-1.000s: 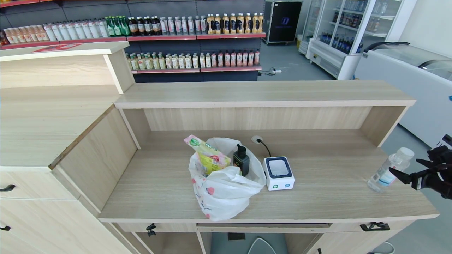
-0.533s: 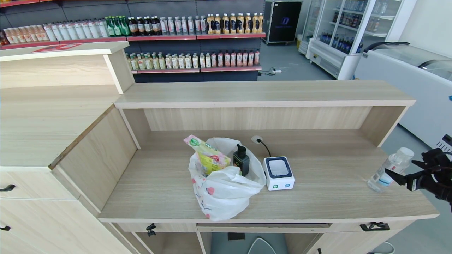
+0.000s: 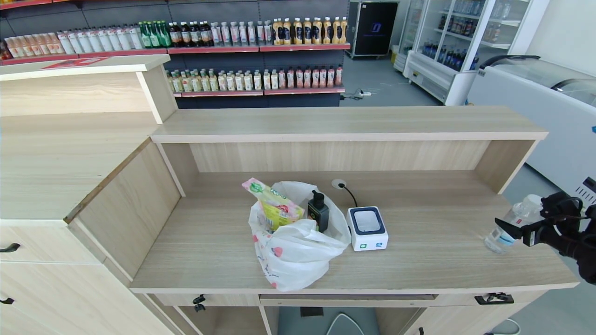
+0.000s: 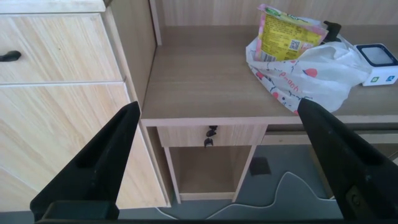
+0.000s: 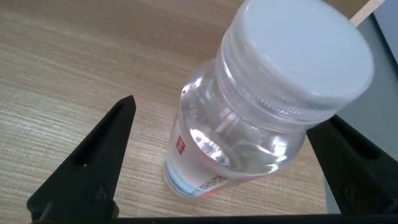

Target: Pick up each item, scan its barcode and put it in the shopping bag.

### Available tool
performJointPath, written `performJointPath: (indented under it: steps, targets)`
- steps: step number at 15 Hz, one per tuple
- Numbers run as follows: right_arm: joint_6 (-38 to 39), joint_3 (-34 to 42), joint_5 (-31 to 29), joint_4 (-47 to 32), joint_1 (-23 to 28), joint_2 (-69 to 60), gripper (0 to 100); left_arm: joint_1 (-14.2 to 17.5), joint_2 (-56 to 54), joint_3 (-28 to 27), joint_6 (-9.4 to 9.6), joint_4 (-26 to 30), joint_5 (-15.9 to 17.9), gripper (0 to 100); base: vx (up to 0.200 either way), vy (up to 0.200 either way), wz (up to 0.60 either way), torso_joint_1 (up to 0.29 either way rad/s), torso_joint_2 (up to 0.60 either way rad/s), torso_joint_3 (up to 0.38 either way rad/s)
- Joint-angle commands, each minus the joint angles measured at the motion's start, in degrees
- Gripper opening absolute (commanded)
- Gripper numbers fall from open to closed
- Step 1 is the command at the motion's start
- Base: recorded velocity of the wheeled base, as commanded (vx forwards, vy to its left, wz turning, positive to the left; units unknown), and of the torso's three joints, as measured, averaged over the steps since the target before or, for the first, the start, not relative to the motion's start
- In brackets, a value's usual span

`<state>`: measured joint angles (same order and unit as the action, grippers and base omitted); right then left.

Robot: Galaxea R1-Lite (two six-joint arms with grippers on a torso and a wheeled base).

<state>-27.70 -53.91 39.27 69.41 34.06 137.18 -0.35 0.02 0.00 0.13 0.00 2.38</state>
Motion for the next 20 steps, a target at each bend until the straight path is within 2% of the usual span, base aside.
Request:
performJointPath:
  steps: [1, 10, 11, 20]
  targets:
    - [-0.08, -0.41, -0.07, 0.02, -0.57, 0.81, 100, 0.0, 0.06, 0.0, 0.04, 0.0, 0.0, 100, 0.0, 0.0, 0.0, 0.0, 0.0, 0.0]
    - [-0.08, -3.31, -1.3, 0.02, -1.8, 3.18, 100, 0.0, 0.06, 0.0, 0.04, 0.0, 0.0, 100, 0.0, 0.0, 0.0, 0.0, 0.0, 0.0]
    - [-0.08, -3.22, -1.3, 0.02, -1.89, 3.27, 0, 0.0, 0.06, 0.0, 0.04, 0.0, 0.0, 100, 0.0, 0.0, 0.0, 0.0, 0.0, 0.0]
    - [0.1, -4.8, -4.02, 1.69, -3.91, 5.2, 0, 0.0, 0.06, 0.0, -0.05, 0.0, 0.0, 100, 0.0, 0.0, 0.0, 0.0, 0.0, 0.0]
